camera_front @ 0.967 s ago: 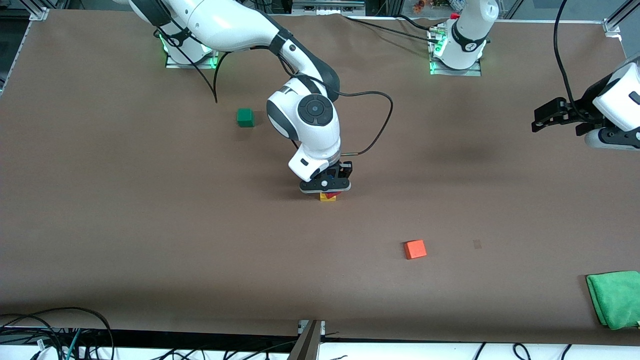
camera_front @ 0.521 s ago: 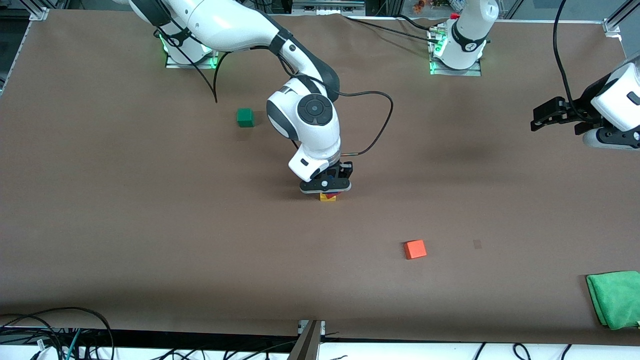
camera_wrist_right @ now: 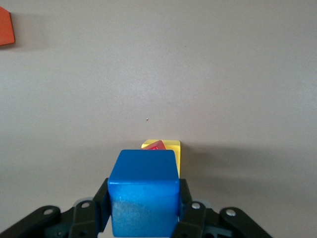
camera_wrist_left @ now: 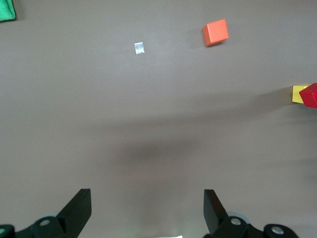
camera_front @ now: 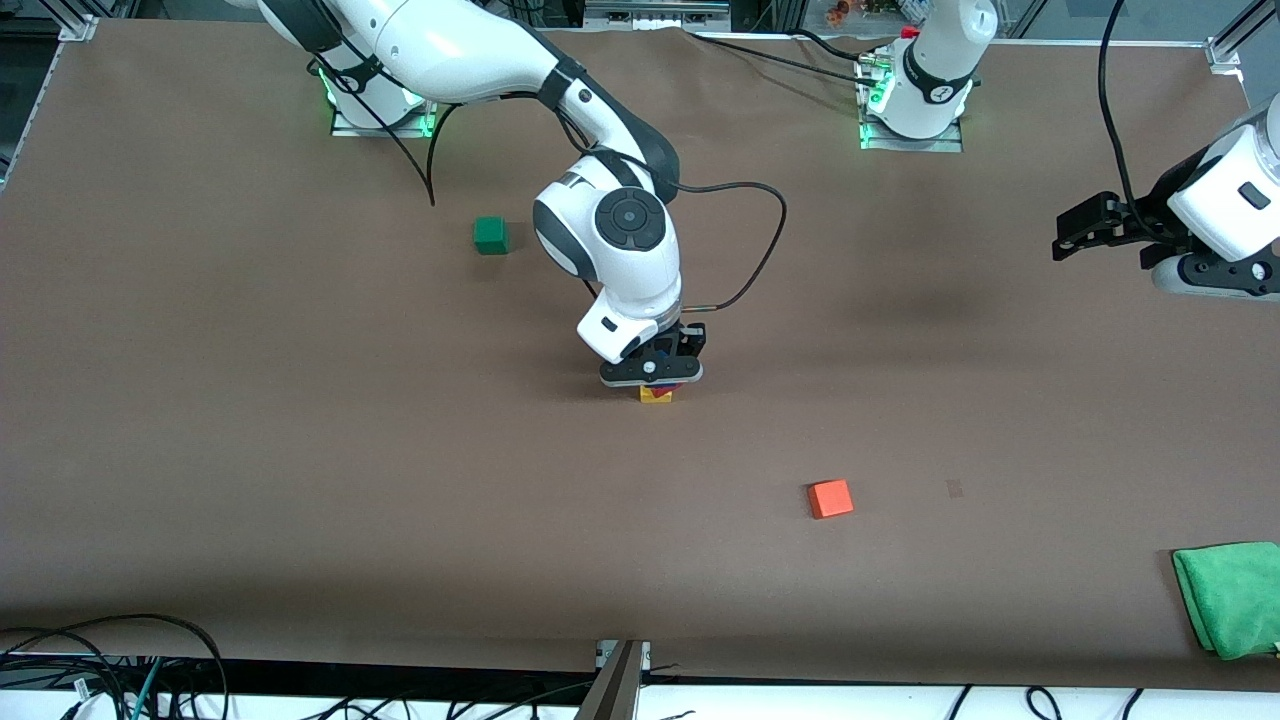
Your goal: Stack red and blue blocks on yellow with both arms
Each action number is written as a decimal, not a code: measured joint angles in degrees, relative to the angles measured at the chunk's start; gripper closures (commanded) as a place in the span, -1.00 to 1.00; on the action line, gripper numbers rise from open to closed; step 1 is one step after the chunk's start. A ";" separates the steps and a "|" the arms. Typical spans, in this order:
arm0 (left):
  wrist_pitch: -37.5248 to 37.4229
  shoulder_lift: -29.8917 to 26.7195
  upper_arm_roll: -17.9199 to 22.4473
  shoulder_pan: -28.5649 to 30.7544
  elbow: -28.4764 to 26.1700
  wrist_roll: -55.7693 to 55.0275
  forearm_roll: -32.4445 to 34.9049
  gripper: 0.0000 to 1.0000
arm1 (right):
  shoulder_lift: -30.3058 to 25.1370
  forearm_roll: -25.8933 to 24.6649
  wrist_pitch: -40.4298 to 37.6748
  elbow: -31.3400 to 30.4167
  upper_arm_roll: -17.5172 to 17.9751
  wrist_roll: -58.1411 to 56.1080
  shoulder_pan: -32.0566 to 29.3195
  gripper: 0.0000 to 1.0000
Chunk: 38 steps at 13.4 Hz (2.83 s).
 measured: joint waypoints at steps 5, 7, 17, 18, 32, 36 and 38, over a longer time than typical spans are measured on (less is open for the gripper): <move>-0.09 0.02 0.45 0.72 0.00 -0.02 0.00 -1.00 | 0.05 0.00 0.00 0.00 0.00 0.00 0.02 -1.00; -0.11 0.05 0.48 1.13 0.00 -0.07 0.00 -1.00 | 0.05 0.00 0.00 0.00 0.00 0.00 0.03 -1.00; -0.34 0.13 0.56 1.94 0.00 -0.10 0.00 -1.00 | -3.08 -0.25 -7.62 2.66 -1.43 -5.89 -2.22 -1.00; -0.72 0.25 0.53 1.93 0.00 -0.11 0.00 -1.00 | -4.61 -0.25 -10.44 2.94 -1.49 -8.82 -4.01 -1.00; -2.11 2.24 0.25 1.46 0.00 -1.25 0.00 -1.00 | -23.80 -0.19 -39.49 3.12 -2.12 -44.26 -36.60 -1.00; -2.09 2.59 0.25 1.49 0.04 -1.27 0.00 -1.00 | -30.71 1.60 -40.29 -2.20 -4.16 -48.00 -42.14 -1.00; -2.09 2.62 0.25 1.52 0.09 -1.28 0.00 -1.00 | -33.90 2.71 -40.46 -5.81 -6.31 -49.36 -43.29 -1.00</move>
